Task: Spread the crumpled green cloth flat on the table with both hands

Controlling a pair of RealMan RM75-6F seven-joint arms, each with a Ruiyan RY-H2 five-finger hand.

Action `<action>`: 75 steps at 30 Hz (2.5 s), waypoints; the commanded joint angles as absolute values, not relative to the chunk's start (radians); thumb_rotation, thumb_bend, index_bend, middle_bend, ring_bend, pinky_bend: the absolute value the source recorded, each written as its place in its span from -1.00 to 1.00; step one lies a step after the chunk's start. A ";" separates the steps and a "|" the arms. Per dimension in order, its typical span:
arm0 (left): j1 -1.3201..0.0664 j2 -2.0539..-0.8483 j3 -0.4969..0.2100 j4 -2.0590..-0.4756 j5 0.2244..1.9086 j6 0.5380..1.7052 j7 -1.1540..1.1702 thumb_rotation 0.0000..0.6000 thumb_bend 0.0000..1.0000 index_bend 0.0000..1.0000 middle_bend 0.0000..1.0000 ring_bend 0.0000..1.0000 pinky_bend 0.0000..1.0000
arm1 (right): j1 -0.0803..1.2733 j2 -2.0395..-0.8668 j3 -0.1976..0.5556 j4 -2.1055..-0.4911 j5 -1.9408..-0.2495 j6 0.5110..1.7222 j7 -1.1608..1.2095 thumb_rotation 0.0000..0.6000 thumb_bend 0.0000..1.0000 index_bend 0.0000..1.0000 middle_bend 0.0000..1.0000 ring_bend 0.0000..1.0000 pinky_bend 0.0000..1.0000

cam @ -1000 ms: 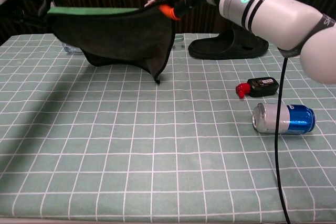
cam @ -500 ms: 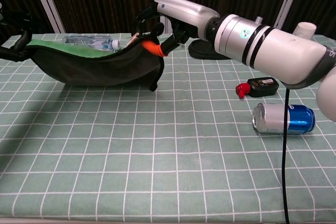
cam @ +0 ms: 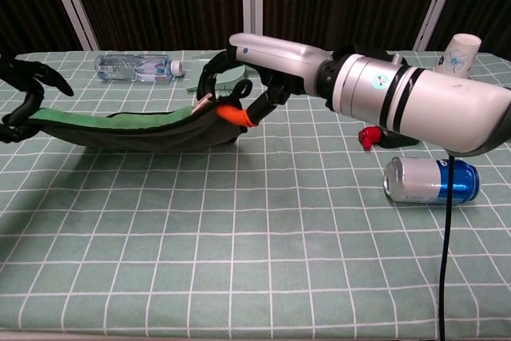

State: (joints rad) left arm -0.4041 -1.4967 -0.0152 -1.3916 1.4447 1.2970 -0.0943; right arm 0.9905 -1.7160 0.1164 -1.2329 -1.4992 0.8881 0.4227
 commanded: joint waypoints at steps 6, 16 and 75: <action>-0.375 -1.455 0.013 -1.418 1.478 1.309 -0.079 1.00 0.02 0.64 -0.18 -0.49 -0.51 | 0.985 -1.707 0.096 -1.265 -1.518 0.865 0.478 1.00 -0.04 0.48 -0.40 -0.84 -1.00; -0.367 -1.450 0.047 -1.428 1.492 1.253 -0.038 1.00 -0.05 0.50 -0.19 -0.49 -0.51 | 0.963 -1.733 0.058 -1.239 -1.542 0.878 0.369 1.00 -0.06 0.47 -0.40 -0.85 -1.00; -0.121 -1.277 -0.009 -1.639 1.318 1.542 0.237 1.00 -0.76 -0.47 -0.61 -0.66 -0.58 | 0.260 -1.193 -0.059 -1.570 -1.383 1.466 0.088 0.94 -0.76 -0.70 -0.78 -1.00 -1.00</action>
